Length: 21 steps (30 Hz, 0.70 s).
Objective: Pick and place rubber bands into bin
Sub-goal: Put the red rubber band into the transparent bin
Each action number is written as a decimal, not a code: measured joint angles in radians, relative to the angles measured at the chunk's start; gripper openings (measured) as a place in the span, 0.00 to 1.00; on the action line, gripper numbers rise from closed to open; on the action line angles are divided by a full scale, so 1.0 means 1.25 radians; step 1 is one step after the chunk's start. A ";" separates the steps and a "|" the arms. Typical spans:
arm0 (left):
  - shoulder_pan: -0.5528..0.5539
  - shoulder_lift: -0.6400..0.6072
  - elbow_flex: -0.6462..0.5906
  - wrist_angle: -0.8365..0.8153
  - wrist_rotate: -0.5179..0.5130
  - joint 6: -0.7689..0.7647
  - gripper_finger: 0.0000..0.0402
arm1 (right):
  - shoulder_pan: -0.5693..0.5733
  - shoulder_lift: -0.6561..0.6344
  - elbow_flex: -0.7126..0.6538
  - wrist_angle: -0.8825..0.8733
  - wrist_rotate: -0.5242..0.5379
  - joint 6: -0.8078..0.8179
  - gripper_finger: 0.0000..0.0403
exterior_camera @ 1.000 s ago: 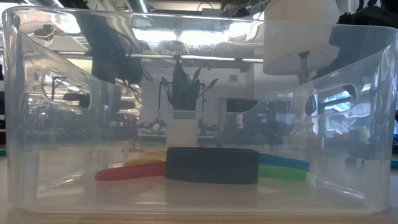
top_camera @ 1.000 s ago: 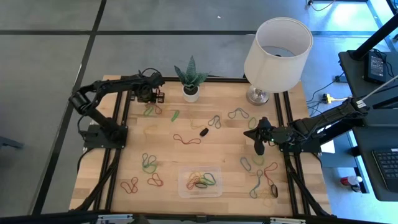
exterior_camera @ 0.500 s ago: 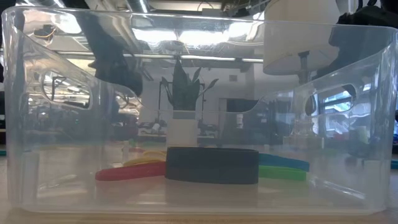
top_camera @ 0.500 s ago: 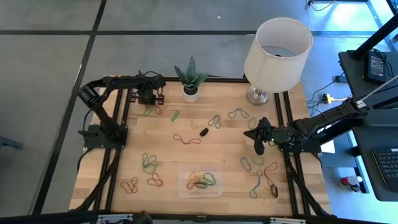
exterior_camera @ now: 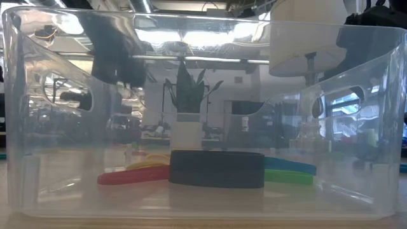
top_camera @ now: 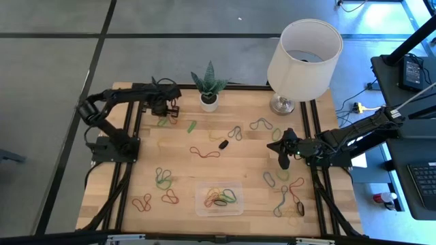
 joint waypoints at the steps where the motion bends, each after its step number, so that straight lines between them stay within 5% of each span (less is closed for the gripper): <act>1: -0.016 -0.021 0.000 -0.003 -0.003 -0.008 0.00 | 0.000 0.000 0.000 0.000 0.000 0.000 0.03; 12: -0.291 -0.266 0.043 -0.004 0.012 -0.007 0.00 | 0.000 0.000 0.000 -0.006 -0.001 -0.002 0.03; 21: -0.608 -0.230 0.217 0.003 -0.049 -0.058 0.00 | 0.000 0.000 0.000 -0.012 -0.001 -0.002 0.03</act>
